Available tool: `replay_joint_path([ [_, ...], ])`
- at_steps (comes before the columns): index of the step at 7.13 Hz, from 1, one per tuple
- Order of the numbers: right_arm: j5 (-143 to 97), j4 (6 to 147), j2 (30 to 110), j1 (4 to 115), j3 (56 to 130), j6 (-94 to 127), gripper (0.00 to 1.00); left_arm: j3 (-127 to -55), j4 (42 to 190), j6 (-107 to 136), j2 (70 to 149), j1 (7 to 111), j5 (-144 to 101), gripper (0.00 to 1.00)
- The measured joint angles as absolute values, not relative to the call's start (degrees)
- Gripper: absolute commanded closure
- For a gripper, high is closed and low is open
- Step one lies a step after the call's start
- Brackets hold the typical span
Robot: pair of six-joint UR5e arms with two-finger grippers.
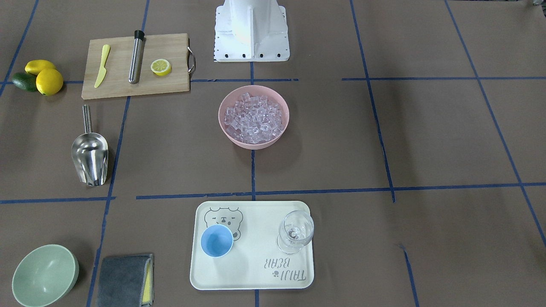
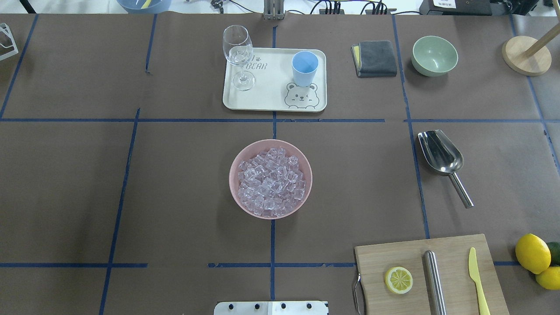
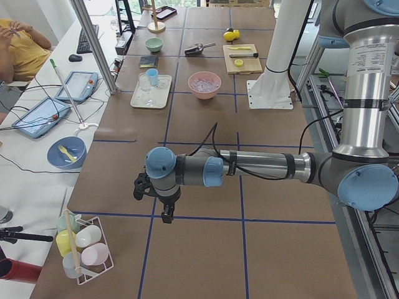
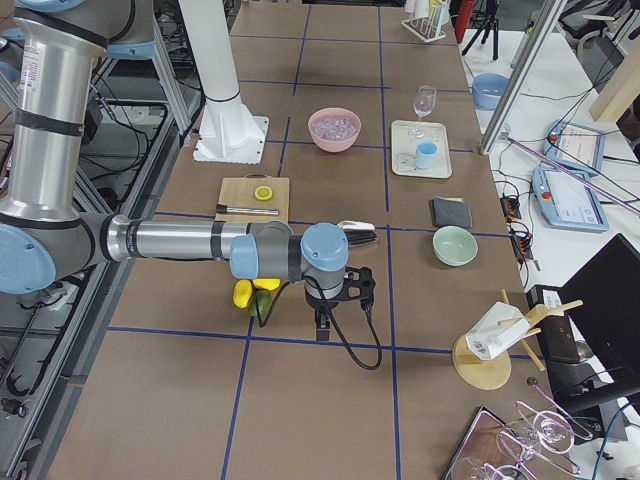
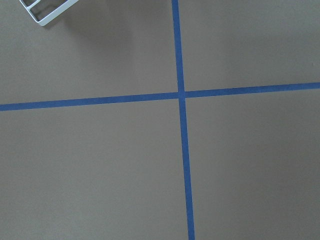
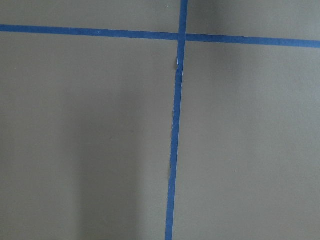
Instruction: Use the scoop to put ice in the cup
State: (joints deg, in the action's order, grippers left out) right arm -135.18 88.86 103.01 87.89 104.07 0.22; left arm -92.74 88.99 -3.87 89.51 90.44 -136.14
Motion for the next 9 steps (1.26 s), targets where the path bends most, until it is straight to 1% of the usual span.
replay_joint_path([
  [3,-135.2,88.8,102.9,87.9,104.3,0.3,0.00,-93.5,89.1,-4.0,90.2,90.4,-134.3,0.00],
  [6,-135.1,88.8,99.9,87.9,104.5,0.8,0.00,-94.5,89.4,-3.9,90.6,90.4,-134.1,0.00],
  [9,-135.0,88.7,98.3,87.9,104.5,1.0,0.00,-95.1,89.6,-3.4,94.3,90.3,-134.6,0.00],
])
